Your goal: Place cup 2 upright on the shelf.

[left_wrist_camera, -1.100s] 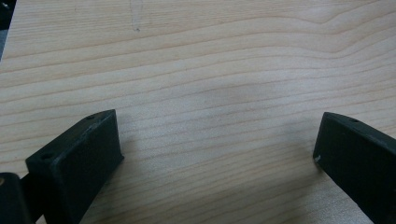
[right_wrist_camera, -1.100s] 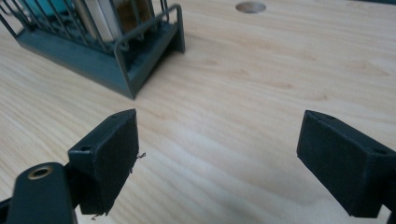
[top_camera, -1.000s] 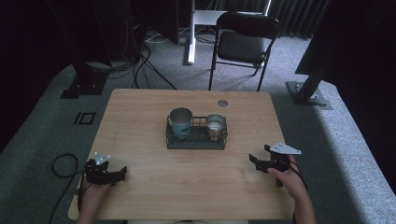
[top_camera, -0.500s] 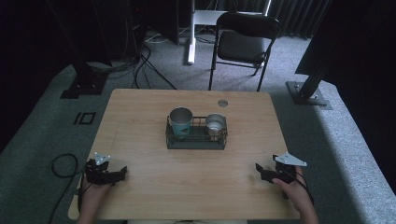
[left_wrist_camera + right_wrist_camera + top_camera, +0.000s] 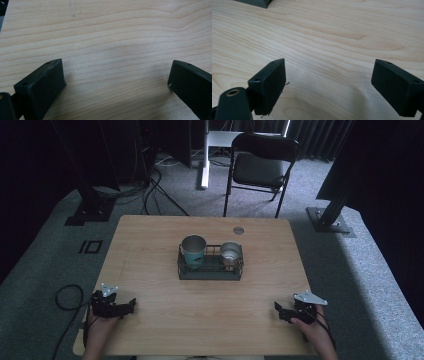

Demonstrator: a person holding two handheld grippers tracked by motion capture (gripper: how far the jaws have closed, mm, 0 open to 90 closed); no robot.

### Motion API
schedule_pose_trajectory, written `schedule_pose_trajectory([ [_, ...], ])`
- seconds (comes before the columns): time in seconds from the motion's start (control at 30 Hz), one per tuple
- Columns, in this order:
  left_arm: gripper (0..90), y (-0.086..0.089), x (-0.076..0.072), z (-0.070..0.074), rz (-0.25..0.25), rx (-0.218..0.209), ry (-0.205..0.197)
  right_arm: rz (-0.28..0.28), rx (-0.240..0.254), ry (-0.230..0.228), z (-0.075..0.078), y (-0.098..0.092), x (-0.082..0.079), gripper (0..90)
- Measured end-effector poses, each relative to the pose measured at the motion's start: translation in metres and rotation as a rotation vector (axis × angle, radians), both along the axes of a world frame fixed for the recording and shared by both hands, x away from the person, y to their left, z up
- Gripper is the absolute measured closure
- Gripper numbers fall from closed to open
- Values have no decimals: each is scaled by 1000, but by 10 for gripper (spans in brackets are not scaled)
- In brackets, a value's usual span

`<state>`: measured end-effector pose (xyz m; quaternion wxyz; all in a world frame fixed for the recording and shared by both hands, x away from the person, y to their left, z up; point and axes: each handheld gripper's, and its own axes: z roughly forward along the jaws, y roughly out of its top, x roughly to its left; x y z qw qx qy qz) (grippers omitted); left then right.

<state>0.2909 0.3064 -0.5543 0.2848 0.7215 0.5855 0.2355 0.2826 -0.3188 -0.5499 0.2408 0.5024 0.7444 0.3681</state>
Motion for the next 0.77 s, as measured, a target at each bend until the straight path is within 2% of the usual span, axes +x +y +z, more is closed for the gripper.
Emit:
schedule_pose_trajectory([
  [0.27, 14, 0, 0, 0, 1, -1, -1, -35, -2, 24, -4, 1, 1, 119],
  [0.33, 14, 0, 0, 0, 1, -1, -1, -42, -13, 48, -5, 0, 3, 119],
  [0.37, 14, 0, 0, 0, 0, -1, 0, -38, -25, 81, -6, 1, 4, 117],
  [0.4, 14, 0, 0, 0, 1, -1, 0, -36, -39, 92, -7, 1, 5, 117],
  [0.77, 14, 0, 0, 0, 1, -1, -1, -53, -41, 94, -7, 3, 6, 114],
])
